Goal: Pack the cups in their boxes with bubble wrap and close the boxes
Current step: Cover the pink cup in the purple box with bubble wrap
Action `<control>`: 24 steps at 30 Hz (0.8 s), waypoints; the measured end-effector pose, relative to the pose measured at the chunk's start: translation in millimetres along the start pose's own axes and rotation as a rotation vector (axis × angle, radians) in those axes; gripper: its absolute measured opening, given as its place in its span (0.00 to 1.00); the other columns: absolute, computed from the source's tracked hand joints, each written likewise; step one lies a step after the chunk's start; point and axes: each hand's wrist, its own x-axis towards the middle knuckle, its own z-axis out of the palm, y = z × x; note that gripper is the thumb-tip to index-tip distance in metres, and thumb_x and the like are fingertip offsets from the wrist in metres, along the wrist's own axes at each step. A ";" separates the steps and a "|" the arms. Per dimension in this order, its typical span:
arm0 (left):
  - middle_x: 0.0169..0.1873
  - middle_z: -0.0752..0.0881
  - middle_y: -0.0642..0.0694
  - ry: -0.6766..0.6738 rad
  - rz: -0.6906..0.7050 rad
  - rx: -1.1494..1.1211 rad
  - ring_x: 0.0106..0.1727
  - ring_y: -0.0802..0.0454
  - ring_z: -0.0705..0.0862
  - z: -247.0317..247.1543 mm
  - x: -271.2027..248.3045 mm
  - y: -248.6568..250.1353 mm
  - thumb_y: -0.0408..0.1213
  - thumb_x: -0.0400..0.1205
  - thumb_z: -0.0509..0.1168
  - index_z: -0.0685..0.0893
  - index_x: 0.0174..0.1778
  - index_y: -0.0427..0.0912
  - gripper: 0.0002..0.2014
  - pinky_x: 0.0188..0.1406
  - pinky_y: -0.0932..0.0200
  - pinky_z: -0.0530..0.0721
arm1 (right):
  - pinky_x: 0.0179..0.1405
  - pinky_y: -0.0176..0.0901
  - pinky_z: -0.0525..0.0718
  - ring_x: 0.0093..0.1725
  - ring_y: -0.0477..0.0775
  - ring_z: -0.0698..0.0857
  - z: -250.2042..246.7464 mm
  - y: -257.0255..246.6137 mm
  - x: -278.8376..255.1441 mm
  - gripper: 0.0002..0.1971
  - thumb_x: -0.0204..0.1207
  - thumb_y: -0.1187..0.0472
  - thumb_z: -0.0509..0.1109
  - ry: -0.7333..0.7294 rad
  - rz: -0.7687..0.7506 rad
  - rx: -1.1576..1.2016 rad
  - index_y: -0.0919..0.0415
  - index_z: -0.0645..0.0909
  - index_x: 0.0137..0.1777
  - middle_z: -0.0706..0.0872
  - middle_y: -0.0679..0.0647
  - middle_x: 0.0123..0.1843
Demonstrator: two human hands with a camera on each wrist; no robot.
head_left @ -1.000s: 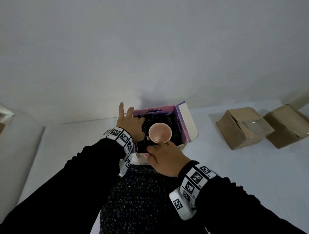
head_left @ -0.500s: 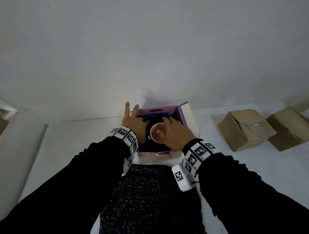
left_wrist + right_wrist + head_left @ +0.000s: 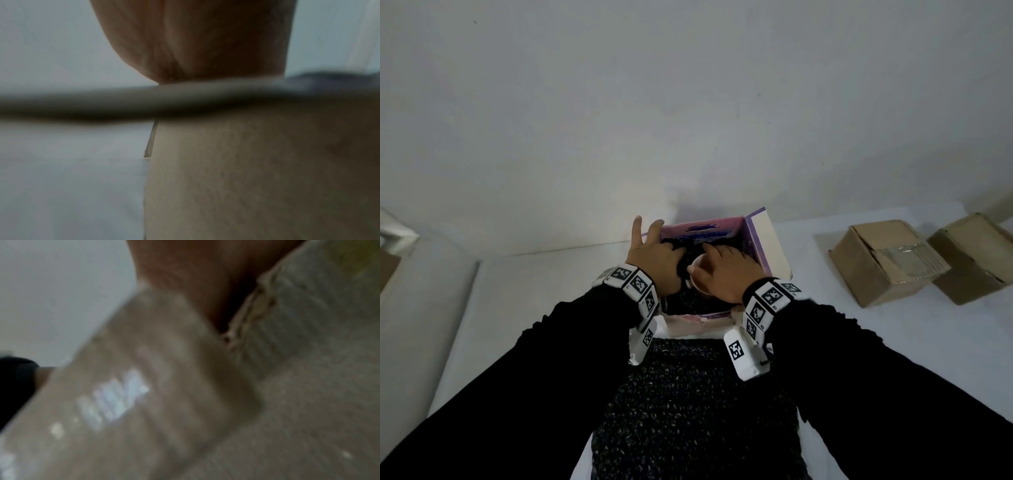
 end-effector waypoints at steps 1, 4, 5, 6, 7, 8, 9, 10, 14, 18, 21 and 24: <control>0.61 0.84 0.55 0.002 -0.008 0.007 0.82 0.38 0.50 -1.8 -2.1 -0.6 0.51 0.73 0.58 0.75 0.71 0.58 0.27 0.71 0.26 0.27 | 0.76 0.59 0.66 0.78 0.64 0.66 -2.8 -1.4 -0.2 0.36 0.82 0.34 0.49 -0.022 0.018 0.031 0.56 0.56 0.83 0.67 0.62 0.80; 0.55 0.85 0.51 0.132 -0.017 0.036 0.74 0.40 0.66 -9.3 -13.6 -1.9 0.50 0.75 0.60 0.86 0.53 0.51 0.16 0.73 0.27 0.36 | 0.69 0.60 0.74 0.71 0.67 0.71 -17.6 -2.3 -10.6 0.31 0.82 0.37 0.55 0.034 0.018 0.002 0.60 0.67 0.75 0.70 0.65 0.74; 0.49 0.85 0.50 0.236 0.011 0.036 0.68 0.41 0.72 -8.5 -18.7 -1.2 0.50 0.76 0.59 0.86 0.46 0.48 0.14 0.74 0.27 0.43 | 0.65 0.58 0.77 0.68 0.66 0.73 -22.6 -0.5 -17.4 0.28 0.82 0.39 0.57 0.091 0.003 -0.048 0.61 0.70 0.71 0.71 0.64 0.71; 0.43 0.86 0.51 0.342 0.051 0.027 0.63 0.43 0.76 -7.3 -24.9 0.0 0.52 0.77 0.58 0.86 0.41 0.47 0.15 0.74 0.28 0.49 | 0.61 0.56 0.78 0.64 0.64 0.76 -27.2 1.6 -25.9 0.26 0.82 0.40 0.57 0.147 -0.013 -0.110 0.61 0.72 0.67 0.75 0.62 0.68; 0.38 0.86 0.53 0.413 0.097 0.007 0.59 0.45 0.78 -6.5 -32.1 2.0 0.55 0.79 0.55 0.86 0.37 0.48 0.18 0.74 0.29 0.52 | 0.59 0.55 0.77 0.59 0.61 0.80 -30.2 3.8 -34.9 0.25 0.82 0.40 0.55 0.181 -0.026 -0.189 0.60 0.74 0.63 0.80 0.60 0.64; 0.35 0.86 0.56 0.391 0.134 -0.025 0.57 0.49 0.79 -7.3 -41.3 5.6 0.61 0.80 0.51 0.86 0.36 0.51 0.24 0.74 0.30 0.52 | 0.59 0.54 0.73 0.54 0.59 0.82 -31.3 5.5 -44.7 0.25 0.82 0.38 0.52 0.186 -0.029 -0.273 0.59 0.76 0.60 0.84 0.57 0.58; 0.34 0.86 0.57 0.312 0.161 -0.051 0.56 0.53 0.79 -7.6 -50.1 9.8 0.69 0.79 0.46 0.86 0.38 0.52 0.30 0.74 0.31 0.49 | 0.62 0.56 0.69 0.50 0.58 0.83 -30.7 6.6 -53.8 0.27 0.82 0.36 0.49 0.169 -0.029 -0.345 0.57 0.78 0.58 0.86 0.55 0.52; 0.36 0.87 0.58 0.188 0.181 -0.057 0.56 0.55 0.78 -7.7 -58.0 14.1 0.75 0.75 0.39 0.87 0.41 0.54 0.37 0.74 0.32 0.47 | 0.67 0.58 0.64 0.48 0.57 0.84 -28.0 7.6 -60.7 0.29 0.81 0.34 0.47 0.137 -0.030 -0.386 0.56 0.79 0.58 0.87 0.54 0.48; 0.47 0.86 0.55 -0.081 0.180 0.003 0.62 0.54 0.73 -1.9 -67.5 19.5 0.84 0.60 0.33 0.86 0.52 0.52 0.51 0.74 0.37 0.48 | 0.80 0.70 0.40 0.55 0.57 0.84 -14.1 11.5 -72.4 0.34 0.79 0.29 0.44 0.055 -0.045 -0.360 0.55 0.76 0.63 0.88 0.53 0.46; 0.49 0.87 0.56 -0.017 0.164 -0.003 0.62 0.52 0.75 -3.2 -75.1 25.1 0.77 0.61 0.32 0.83 0.58 0.55 0.48 0.73 0.37 0.46 | 0.78 0.69 0.48 0.60 0.58 0.81 -8.4 6.9 -89.8 0.30 0.81 0.32 0.48 0.155 -0.072 -0.336 0.54 0.78 0.62 0.86 0.52 0.54; 0.55 0.86 0.55 -0.063 0.159 -0.081 0.67 0.52 0.75 -0.3 -84.9 32.2 0.76 0.64 0.29 0.81 0.63 0.57 0.48 0.75 0.33 0.43 | 0.77 0.62 0.51 0.58 0.57 0.82 2.8 5.4 -105.0 0.27 0.82 0.35 0.49 0.169 -0.140 -0.319 0.55 0.78 0.60 0.87 0.53 0.52; 0.56 0.86 0.53 -0.041 0.148 -0.177 0.67 0.51 0.76 1.0 -92.6 36.1 0.75 0.68 0.28 0.80 0.64 0.55 0.47 0.76 0.35 0.50 | 0.78 0.61 0.54 0.62 0.56 0.80 15.6 9.0 -115.0 0.29 0.78 0.35 0.45 0.258 -0.162 -0.210 0.54 0.78 0.59 0.85 0.52 0.56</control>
